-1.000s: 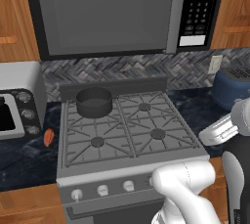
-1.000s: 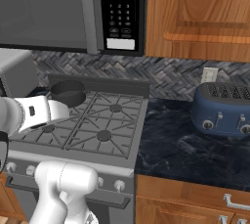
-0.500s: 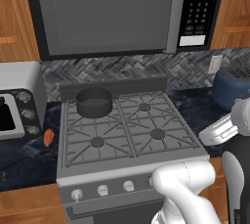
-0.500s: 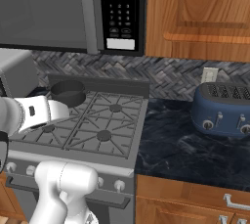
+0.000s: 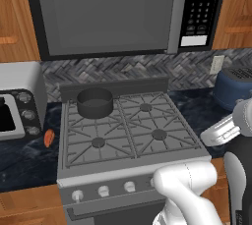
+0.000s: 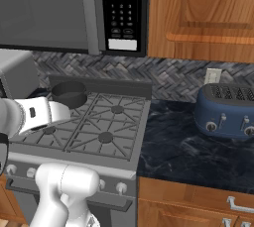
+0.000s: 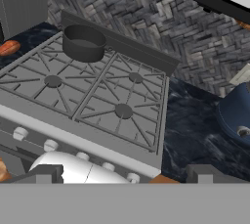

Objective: Turn on the burner for the pot on the stove. Wait thirty seconds for the pot to heat up. Then add the sweet potato to the pot.

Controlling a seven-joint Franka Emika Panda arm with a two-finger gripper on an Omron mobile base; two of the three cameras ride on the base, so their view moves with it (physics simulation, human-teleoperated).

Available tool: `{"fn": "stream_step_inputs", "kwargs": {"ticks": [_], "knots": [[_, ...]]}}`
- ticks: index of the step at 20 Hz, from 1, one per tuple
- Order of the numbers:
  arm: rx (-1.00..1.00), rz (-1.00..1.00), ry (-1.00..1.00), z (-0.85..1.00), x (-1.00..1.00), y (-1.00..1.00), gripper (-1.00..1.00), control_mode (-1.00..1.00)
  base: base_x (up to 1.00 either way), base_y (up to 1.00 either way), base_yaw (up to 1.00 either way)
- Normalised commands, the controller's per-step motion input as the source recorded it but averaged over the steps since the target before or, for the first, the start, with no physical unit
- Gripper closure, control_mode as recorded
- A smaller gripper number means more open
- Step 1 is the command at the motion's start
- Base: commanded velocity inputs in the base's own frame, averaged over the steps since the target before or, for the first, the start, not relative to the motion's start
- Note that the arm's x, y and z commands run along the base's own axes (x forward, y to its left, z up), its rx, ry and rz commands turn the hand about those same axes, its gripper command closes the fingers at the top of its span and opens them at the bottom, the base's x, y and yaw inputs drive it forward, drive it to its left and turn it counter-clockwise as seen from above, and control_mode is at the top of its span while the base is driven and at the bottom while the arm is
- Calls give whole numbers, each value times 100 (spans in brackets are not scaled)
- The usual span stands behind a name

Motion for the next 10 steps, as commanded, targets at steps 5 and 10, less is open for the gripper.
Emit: {"fn": "stream_step_inputs", "kwargs": {"ticks": [5,10], "knots": [[0,0,0,0,0,0,-100,-100,0,0,0],[0,0,0,0,0,0,-100,-100,0,0,0]]}}
